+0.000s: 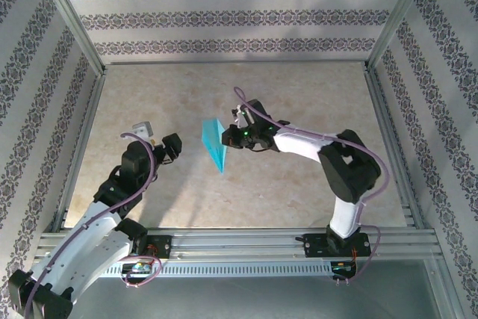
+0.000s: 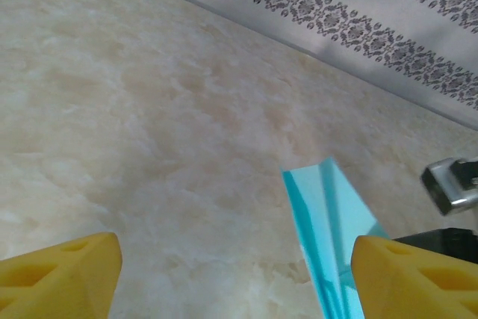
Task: Fold a paper plane with a square sheet of paper (fold left side to right side)
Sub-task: Turn over the paper plane at the center of the table.
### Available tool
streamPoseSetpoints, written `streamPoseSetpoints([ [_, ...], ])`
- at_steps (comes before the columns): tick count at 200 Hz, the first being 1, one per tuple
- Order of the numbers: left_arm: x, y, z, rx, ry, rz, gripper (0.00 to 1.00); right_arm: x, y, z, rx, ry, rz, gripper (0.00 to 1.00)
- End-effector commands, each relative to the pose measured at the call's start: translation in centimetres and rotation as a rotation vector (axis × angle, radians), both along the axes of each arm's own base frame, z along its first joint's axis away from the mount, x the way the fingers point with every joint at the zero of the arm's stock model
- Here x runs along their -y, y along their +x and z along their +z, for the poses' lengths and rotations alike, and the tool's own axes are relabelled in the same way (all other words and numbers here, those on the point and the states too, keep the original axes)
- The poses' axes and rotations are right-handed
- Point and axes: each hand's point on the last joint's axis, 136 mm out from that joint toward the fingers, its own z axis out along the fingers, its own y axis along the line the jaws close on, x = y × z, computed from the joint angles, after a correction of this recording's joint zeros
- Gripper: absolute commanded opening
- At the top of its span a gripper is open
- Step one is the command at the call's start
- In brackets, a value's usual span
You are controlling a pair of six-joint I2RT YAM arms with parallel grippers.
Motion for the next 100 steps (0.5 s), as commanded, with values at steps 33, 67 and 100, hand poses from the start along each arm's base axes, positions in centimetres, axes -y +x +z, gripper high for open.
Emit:
streamPoseSetpoints([
  [33, -0.7, -0.4, -1.7, -0.062, 0.014, 0.024, 0.82, 0.7, 0.4, -4.4, -0.051, -0.028, -0.037, 0.00],
  [67, -0.2, -0.1, -1.6, -0.060, 0.010, 0.001, 0.83, 2.9, 0.1, -5.6, -0.053, -0.098, -0.060, 0.04],
  [100, 0.2, 0.2, -2.0, -0.071, 0.004, -0.015, 0.84, 4.2, 0.0, -5.3, -0.028, -0.143, -0.071, 0.13],
])
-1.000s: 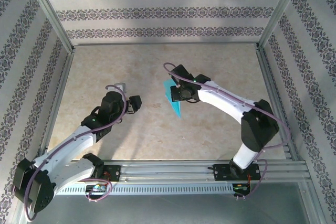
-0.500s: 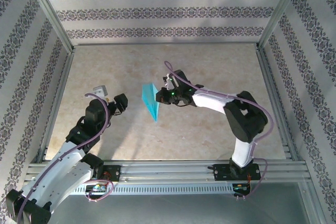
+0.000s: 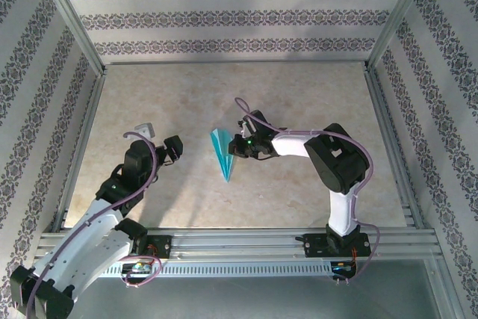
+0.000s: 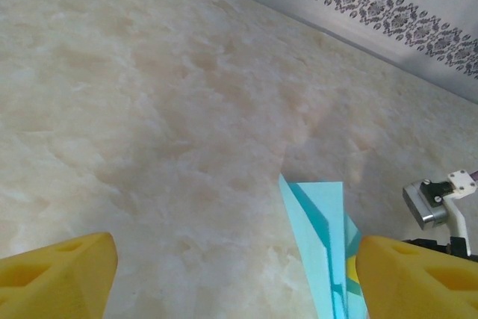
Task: Fold a paper plane with a square sheet of paper (fold left side to right side)
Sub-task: Turn over the paper plane at the center of the table, then pick up the paper plane at the center of the table.
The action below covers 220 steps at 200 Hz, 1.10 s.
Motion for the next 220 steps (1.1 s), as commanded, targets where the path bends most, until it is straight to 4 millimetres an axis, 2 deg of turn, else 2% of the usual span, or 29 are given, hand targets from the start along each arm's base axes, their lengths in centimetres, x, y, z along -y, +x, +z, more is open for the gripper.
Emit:
streamPoseSetpoints([
  [1, 0.1, 0.1, -0.5, -0.013, -0.009, -0.006, 0.84, 1.3, 0.2, 0.8, 0.050, -0.046, -0.002, 0.13],
  [40, 0.3, 0.4, -0.5, -0.016, -0.007, -0.012, 0.85, 1.8, 0.0, 1.7, 0.073, -0.072, 0.000, 0.20],
  [68, 0.1, 0.4, -0.5, -0.016, -0.007, -0.005, 0.89, 3.1, -0.3, 2.3, 0.082, -0.137, -0.011, 0.28],
  [110, 0.0, 0.5, -0.4, -0.015, -0.013, -0.009, 0.94, 4.9, -1.2, 5.6, 0.133, -0.292, 0.020, 0.40],
  [125, -0.1, 0.6, -0.5, -0.016, -0.016, -0.007, 0.95, 4.4, -1.9, 6.6, 0.130, -0.316, 0.056, 0.42],
  [142, -0.2, 0.6, -0.7, -0.018, -0.026, -0.003, 0.95, 3.0, -2.9, 6.9, 0.095, -0.316, 0.099, 0.45],
  [166, -0.2, 0.5, -1.0, -0.023, -0.036, -0.008, 0.96, 1.4, -3.9, 6.1, 0.065, -0.334, 0.130, 0.50],
  [187, -0.2, 0.4, -1.2, -0.030, -0.037, -0.009, 0.96, 0.6, -3.8, 5.5, 0.058, -0.344, 0.134, 0.55],
  [220, -0.5, 0.2, -1.3, -0.035, -0.037, -0.004, 0.96, -0.3, -3.8, 4.1, 0.032, -0.371, 0.159, 0.55],
])
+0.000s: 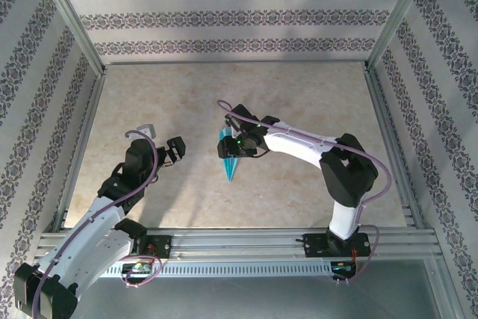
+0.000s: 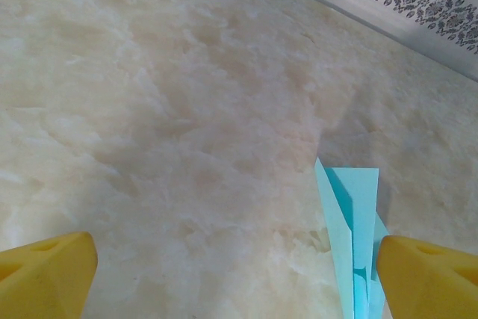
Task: Fold a paper plane with a square sheet of paper (fold left side to right side)
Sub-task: Pick up the paper plane at the center of the table.
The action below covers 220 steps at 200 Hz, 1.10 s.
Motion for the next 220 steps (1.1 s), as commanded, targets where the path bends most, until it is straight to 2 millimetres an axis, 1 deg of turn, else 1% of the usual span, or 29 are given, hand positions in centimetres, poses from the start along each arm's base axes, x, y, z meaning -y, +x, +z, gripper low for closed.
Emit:
streamPoseSetpoints([
  [1, -0.4, 0.0, 0.3, 0.015, -0.018, 0.015, 0.96, 0.2, -0.1, -1.1, -0.026, -0.062, -0.003, 0.55],
  [48, -0.5, -0.2, 0.1, 0.015, -0.035, 0.025, 0.97, 0.0, 0.1, -2.5, -0.040, -0.093, 0.002, 0.54],
  [118, -0.7, -0.3, -0.2, 0.004, -0.031, 0.032, 0.97, -0.2, 0.6, -3.2, -0.039, -0.128, 0.002, 0.49],
  [151, -0.7, -0.3, -0.4, -0.001, -0.031, 0.030, 0.98, -0.1, 0.5, -3.7, -0.044, -0.143, 0.000, 0.41],
  [187, -0.7, -0.4, -0.4, -0.003, -0.032, 0.031, 0.98, -0.1, 0.6, -3.8, -0.043, -0.154, -0.002, 0.29],
  [220, -0.8, -0.4, -0.3, -0.003, -0.030, 0.031, 0.98, -0.2, 0.6, -4.0, -0.047, -0.156, 0.000, 0.23],
])
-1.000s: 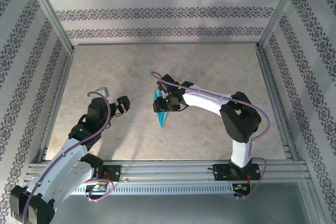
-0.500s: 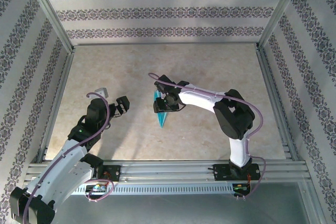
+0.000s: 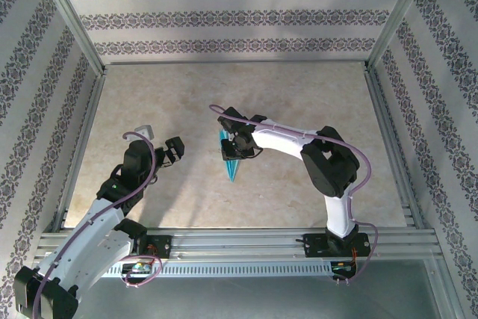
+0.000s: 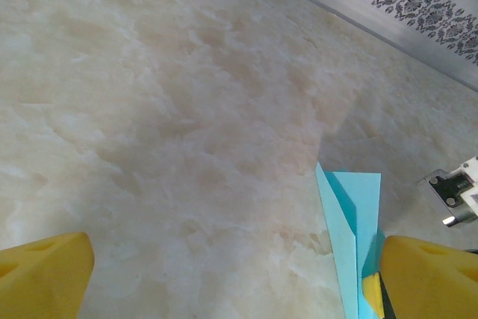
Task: Fold a paper plane with a square sheet of paper (fold left side to right side)
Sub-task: Pick up the paper plane at the center of the table.
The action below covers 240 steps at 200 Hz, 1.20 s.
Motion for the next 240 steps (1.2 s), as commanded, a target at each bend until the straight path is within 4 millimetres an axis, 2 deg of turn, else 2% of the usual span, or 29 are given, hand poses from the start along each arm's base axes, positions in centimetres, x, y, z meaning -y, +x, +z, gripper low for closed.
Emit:
streamPoseSetpoints([
  [1, -0.4, -0.2, -0.3, -0.007, -0.009, 0.013, 0.98, -0.2, -0.1, -0.4, -0.001, -0.032, 0.007, 0.23],
  [141, -0.2, -0.2, -0.3, -0.010, -0.014, 0.005, 1.00, -0.5, -0.7, -2.1, -0.015, -0.085, 0.012, 0.16],
  [211, -0.4, -0.4, 0.5, 0.007, -0.001, 0.002, 1.00, -0.4, -0.6, -2.6, -0.028, -0.086, 0.006, 0.13],
  [240, -0.5, -0.6, 0.8, 0.005, 0.010, -0.006, 1.00, -0.3, -0.3, -1.7, -0.023, -0.062, -0.002, 0.05],
])
